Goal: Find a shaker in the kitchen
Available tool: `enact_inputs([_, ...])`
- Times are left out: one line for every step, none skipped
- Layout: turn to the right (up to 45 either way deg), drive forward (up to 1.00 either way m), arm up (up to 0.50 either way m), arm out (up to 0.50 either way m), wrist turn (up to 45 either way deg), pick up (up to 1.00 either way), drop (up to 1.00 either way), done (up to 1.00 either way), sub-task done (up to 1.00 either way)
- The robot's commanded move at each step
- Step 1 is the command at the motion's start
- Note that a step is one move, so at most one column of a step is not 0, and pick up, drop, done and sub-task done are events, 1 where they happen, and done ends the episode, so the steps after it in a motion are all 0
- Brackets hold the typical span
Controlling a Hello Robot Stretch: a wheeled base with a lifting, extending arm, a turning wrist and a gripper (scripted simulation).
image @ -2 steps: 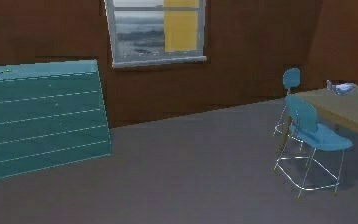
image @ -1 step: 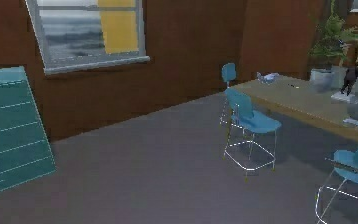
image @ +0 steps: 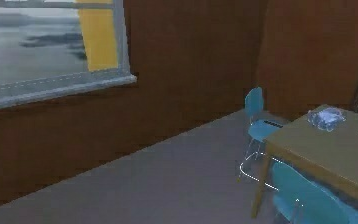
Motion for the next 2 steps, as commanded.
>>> enact_inputs([3.0,0.0,0.0,0.0,0.0,0.0,0.0,0.0,0.0])
enact_inputs([-27.0,0.0,0.0,0.0,0.0,0.0,0.0,0.0,0.0])
